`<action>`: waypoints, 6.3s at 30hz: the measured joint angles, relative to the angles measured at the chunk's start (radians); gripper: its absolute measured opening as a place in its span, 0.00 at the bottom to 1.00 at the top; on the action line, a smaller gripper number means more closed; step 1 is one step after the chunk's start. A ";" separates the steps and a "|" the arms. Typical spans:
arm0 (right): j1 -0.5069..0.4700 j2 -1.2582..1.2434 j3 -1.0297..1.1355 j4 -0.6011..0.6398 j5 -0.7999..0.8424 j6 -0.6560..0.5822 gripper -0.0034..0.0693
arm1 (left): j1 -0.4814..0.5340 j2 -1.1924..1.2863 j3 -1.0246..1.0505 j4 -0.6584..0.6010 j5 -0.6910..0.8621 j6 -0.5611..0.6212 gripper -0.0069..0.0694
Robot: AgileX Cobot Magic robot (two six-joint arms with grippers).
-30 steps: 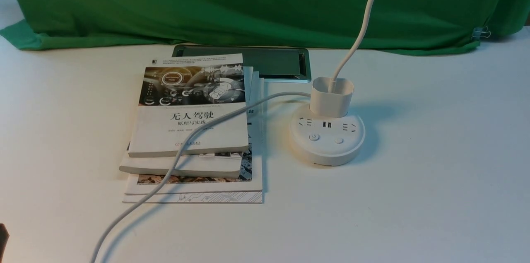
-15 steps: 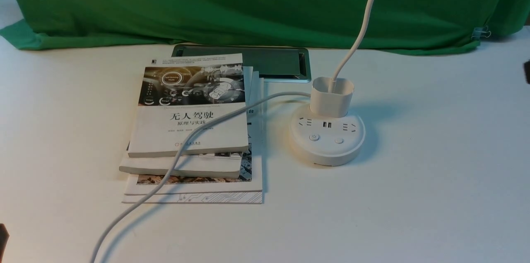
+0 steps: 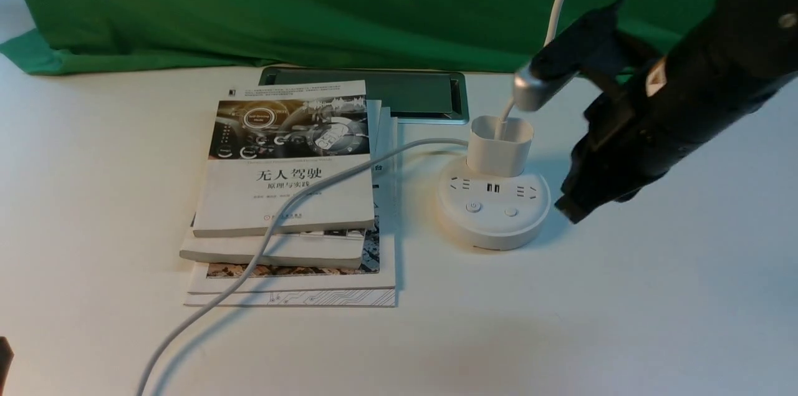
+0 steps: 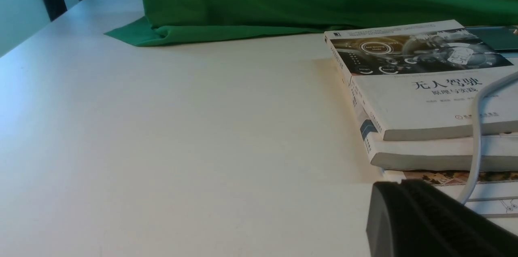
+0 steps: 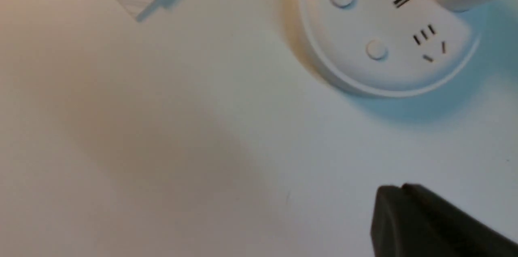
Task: Turn on the desk lamp on the white desktop with your hand.
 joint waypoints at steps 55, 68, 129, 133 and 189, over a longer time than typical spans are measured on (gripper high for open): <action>-0.027 0.354 -0.059 -0.056 -0.336 0.052 0.09 | 0.000 0.000 0.000 0.000 0.000 0.000 0.12; -0.027 0.319 -0.056 -0.056 -0.312 0.052 0.10 | 0.000 0.000 0.000 0.000 0.000 0.000 0.12; -0.451 -1.610 1.290 -0.142 -0.775 0.546 0.30 | 0.000 0.000 0.000 0.000 0.000 0.000 0.12; -0.520 -1.651 1.354 -0.143 -0.826 0.547 0.31 | 0.000 0.000 0.000 0.000 0.000 0.000 0.12; -0.539 -1.653 1.368 -0.144 -0.724 0.547 0.37 | 0.000 0.000 0.000 0.000 0.000 0.000 0.12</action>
